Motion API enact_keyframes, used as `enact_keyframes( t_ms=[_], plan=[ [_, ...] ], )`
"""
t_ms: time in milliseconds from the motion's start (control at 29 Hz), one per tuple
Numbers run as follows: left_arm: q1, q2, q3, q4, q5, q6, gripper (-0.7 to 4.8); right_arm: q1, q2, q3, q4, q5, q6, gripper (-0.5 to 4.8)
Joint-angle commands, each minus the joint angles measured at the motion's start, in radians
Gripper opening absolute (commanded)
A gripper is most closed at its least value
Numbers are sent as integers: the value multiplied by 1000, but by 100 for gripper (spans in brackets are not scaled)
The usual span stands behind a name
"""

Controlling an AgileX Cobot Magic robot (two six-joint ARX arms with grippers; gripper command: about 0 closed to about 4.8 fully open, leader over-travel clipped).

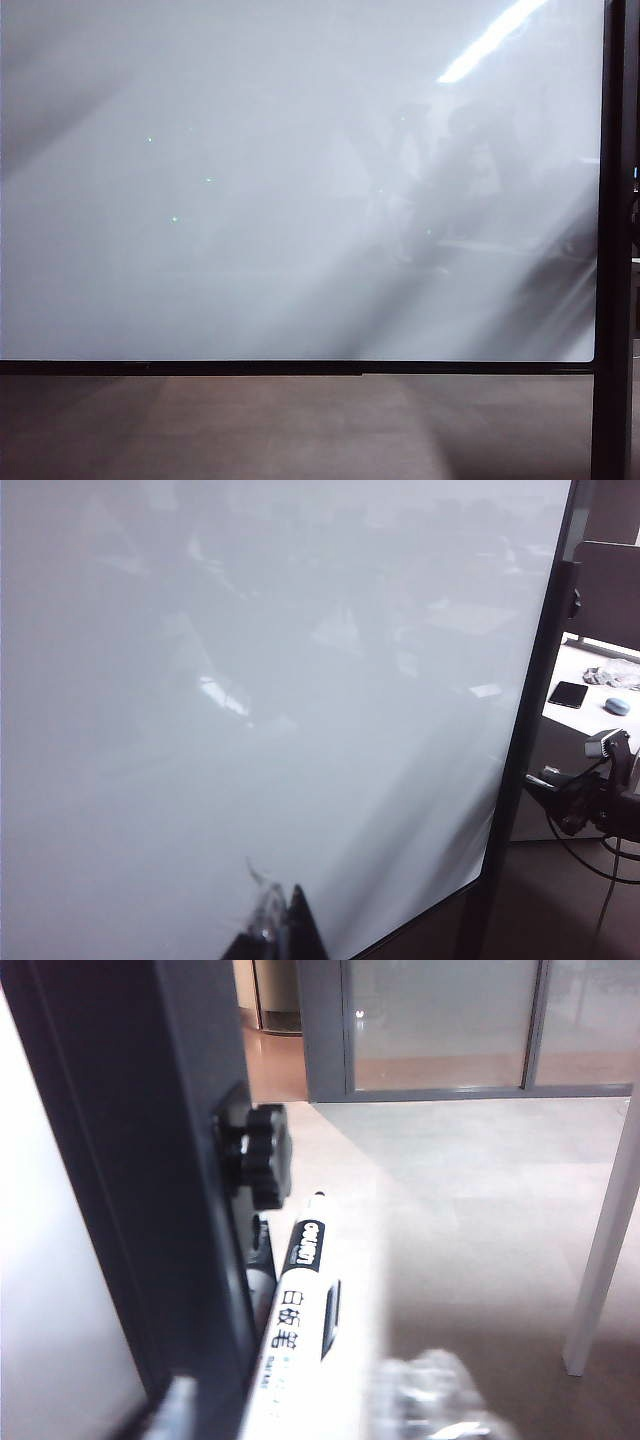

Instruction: Reach to the right to find the marker pen, pick it up, and write the number 2 on the whiteboard.

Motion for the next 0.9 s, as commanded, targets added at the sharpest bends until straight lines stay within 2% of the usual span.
enact_keyframes(
  t_ms=[34, 551, 620, 895],
  plan=[
    [1, -1, 3, 12, 1, 1, -5, 2, -5, 4, 19, -5, 0, 219],
    [1, -1, 3, 12, 1, 1, -5, 8, -5, 4, 19, 0, -1, 192],
    [1, -1, 3, 12, 1, 1, -5, 8, -5, 4, 19, 4, -1, 143],
    [1, -1, 3, 12, 1, 1, -5, 8, -5, 8, 18, 6, -1, 143]
  ],
)
